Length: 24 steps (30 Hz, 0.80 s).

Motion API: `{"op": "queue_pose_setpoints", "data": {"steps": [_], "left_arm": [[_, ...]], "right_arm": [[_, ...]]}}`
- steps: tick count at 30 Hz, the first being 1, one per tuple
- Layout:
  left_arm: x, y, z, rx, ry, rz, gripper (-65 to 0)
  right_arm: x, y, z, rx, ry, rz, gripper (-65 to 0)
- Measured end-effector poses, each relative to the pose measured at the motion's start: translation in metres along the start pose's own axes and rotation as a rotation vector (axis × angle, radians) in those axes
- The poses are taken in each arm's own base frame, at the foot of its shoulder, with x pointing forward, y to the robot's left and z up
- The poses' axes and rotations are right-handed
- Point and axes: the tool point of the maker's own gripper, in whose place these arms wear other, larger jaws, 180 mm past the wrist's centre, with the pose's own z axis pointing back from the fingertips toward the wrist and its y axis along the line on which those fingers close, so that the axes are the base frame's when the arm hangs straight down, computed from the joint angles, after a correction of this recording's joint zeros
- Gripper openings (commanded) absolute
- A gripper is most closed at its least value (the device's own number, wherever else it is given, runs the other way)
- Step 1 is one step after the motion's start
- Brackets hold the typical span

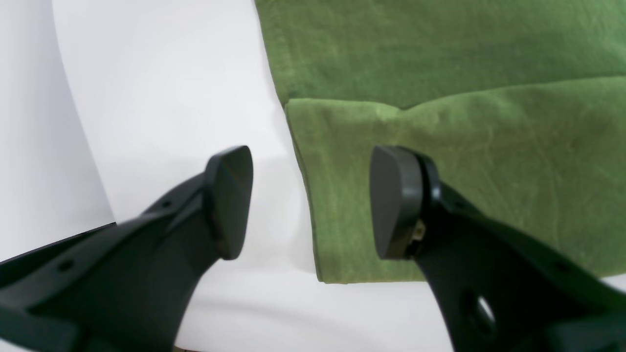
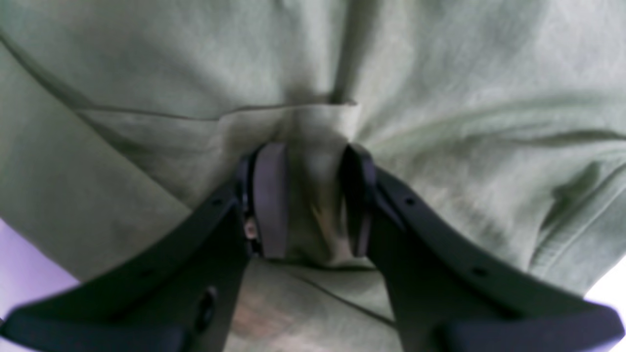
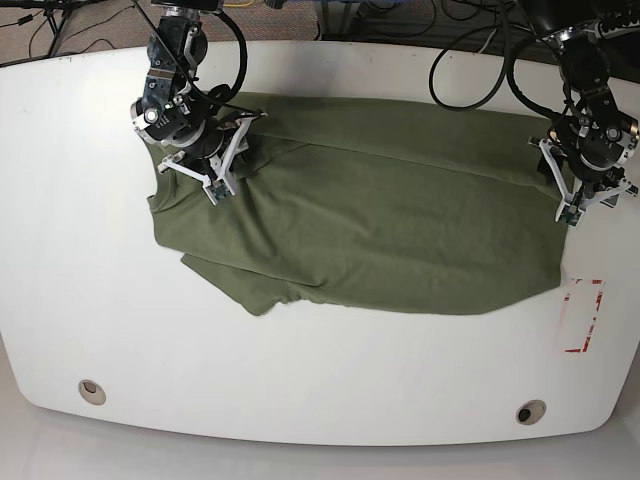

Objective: Layout the t-shirt on the table in an organized manner, then fold the t-shirt properly
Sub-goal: 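Grasp the shirt fabric with the right gripper near its edge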

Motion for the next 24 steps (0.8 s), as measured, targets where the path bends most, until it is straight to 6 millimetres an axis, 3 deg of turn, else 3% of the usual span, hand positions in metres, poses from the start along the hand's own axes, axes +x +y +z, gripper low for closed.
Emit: {"op": "queue_pose_setpoints", "data": {"steps": [24], "left_arm": [[-0.002, -0.0009, 0.0, -0.002, 0.005, -0.002, -29.2]], "right_arm": [[0.0039, -0.0013, 0.0008, -0.004, -0.009, 0.003, -46.1]]}}
